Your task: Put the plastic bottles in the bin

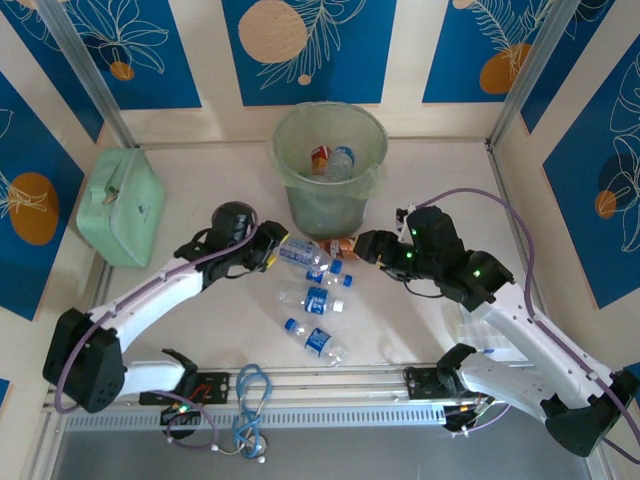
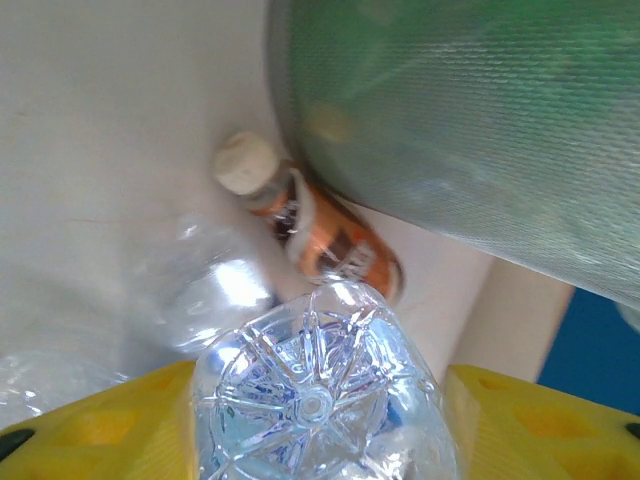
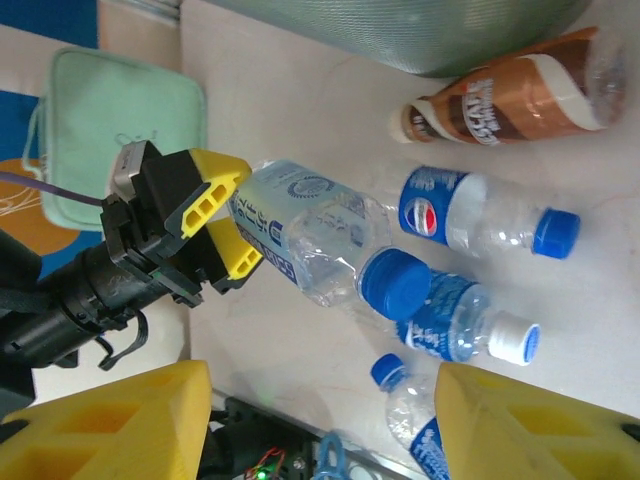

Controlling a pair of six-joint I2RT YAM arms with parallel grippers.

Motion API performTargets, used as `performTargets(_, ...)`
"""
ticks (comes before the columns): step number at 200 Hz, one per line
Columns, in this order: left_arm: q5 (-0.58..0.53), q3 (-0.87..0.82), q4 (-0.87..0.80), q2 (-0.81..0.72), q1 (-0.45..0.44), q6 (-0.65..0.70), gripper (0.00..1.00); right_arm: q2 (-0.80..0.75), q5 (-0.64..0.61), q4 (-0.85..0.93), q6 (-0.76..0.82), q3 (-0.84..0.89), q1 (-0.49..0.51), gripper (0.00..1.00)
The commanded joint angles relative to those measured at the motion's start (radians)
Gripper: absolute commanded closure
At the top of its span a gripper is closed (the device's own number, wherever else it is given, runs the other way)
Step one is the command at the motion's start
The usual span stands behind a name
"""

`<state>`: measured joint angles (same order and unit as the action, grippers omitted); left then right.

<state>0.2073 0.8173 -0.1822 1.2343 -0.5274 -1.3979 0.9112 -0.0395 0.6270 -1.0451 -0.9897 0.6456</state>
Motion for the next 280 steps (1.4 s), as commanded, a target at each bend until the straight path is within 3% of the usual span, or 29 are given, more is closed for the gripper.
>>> performTargets(1,0.072,-0.038,0.155,-0.077,0.023,-0.009,0.43,-0.017,0.073,-0.063,-0.001,-0.031,-0.003,0.42)
performTargets(59,0.178,-0.059,0.365,-0.158,0.033,-0.022,0.46,-0.005,0.142,-0.156,-0.027,-0.012,0.005,0.47)
performTargets(189,0.241,-0.126,0.602,-0.180,0.033,-0.099,0.50,0.025,0.197,-0.259,-0.064,0.002,0.025,0.48)
performTargets(256,0.246,-0.131,0.601,-0.178,0.033,-0.089,0.51,0.040,0.183,-0.254,-0.060,-0.006,0.039,0.61)
performTargets(280,0.243,-0.118,0.561,-0.183,0.033,-0.060,0.49,0.040,0.178,-0.243,-0.052,-0.016,0.038,0.70)
